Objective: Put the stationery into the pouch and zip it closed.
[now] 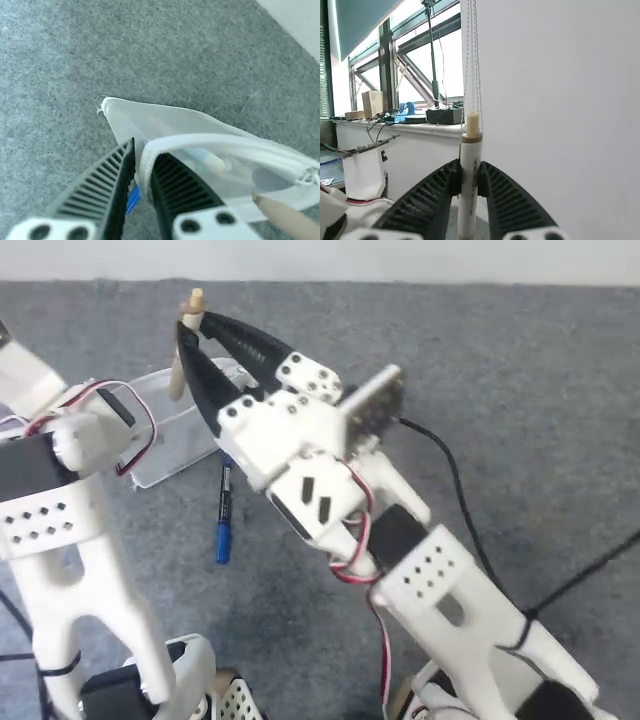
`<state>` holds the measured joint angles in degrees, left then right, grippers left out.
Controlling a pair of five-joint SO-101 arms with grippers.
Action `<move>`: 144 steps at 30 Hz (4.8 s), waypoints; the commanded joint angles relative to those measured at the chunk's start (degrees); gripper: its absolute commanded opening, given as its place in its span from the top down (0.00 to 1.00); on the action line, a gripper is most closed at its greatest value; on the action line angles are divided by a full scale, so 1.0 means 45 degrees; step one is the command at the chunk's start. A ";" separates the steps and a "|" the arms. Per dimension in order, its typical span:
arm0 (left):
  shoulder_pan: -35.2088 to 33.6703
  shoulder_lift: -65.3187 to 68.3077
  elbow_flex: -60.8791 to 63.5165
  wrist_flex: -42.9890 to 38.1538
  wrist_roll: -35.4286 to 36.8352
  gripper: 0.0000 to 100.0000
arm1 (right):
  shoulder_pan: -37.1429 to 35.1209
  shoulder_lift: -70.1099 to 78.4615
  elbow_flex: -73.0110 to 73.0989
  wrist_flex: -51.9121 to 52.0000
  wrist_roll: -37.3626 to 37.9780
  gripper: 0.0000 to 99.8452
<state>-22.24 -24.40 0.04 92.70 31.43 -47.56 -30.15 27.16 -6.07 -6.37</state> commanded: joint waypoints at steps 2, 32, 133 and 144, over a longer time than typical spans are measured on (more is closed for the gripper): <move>0.0078 -0.0156 -0.0225 -0.0469 -0.0059 0.99 | 0.0166 0.0381 -0.0879 -0.0381 0.0078 0.98; 0.0078 -0.0078 -0.0225 -0.0469 -0.0059 0.99 | 0.0147 0.2940 -0.0821 -0.0264 0.0117 0.98; -0.3360 -0.0078 -0.0498 -0.0625 0.1582 0.99 | 0.2608 0.5304 -0.3184 1.1341 -0.5294 0.88; -0.3360 -0.0078 -0.0479 -0.0625 0.1582 0.99 | 0.2569 0.6398 -0.3321 1.1223 -0.5509 0.88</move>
<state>-36.92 -24.40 0.04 91.91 37.93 -36.22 -1.32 15.82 44.40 -30.37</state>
